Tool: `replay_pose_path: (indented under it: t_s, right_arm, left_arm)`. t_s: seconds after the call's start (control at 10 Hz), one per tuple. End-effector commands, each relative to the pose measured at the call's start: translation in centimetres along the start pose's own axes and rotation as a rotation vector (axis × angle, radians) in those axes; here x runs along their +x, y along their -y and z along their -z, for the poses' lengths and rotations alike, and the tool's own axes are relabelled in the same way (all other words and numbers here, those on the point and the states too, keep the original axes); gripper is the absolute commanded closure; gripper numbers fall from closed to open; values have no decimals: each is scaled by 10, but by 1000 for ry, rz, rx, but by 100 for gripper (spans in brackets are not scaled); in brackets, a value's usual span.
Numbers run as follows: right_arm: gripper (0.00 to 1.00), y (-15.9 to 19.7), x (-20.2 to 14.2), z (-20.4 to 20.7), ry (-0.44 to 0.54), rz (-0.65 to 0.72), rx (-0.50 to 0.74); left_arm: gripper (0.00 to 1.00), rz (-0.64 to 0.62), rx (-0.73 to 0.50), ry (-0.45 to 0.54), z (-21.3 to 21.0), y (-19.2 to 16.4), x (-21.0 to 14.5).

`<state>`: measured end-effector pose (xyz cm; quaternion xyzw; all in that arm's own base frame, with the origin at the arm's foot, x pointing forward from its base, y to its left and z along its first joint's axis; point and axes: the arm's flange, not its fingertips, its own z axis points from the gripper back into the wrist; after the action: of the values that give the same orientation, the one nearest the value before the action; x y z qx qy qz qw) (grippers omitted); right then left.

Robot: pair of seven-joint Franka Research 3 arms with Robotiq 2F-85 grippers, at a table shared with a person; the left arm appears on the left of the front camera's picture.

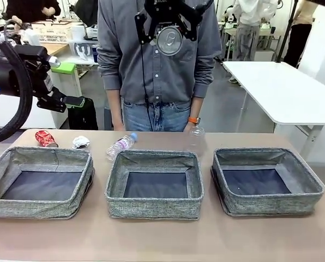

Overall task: Sort the waste into the appropriate baskets.
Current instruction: Pick up the waste item pointed out by the person.

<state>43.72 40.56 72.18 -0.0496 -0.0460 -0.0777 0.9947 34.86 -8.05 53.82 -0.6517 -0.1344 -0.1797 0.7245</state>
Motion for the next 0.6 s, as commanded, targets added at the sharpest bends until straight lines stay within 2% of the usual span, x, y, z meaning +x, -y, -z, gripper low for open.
replay_pose_path:
  t_s: [0.0,0.5]
  right_arm:
    - [94,2,-4,-6,6,13,12]
    - [94,2,-4,-6,6,13,12]
  left_arm:
    - [0,23,-12,0,1,1,0]
    - [0,23,-12,0,1,1,0]
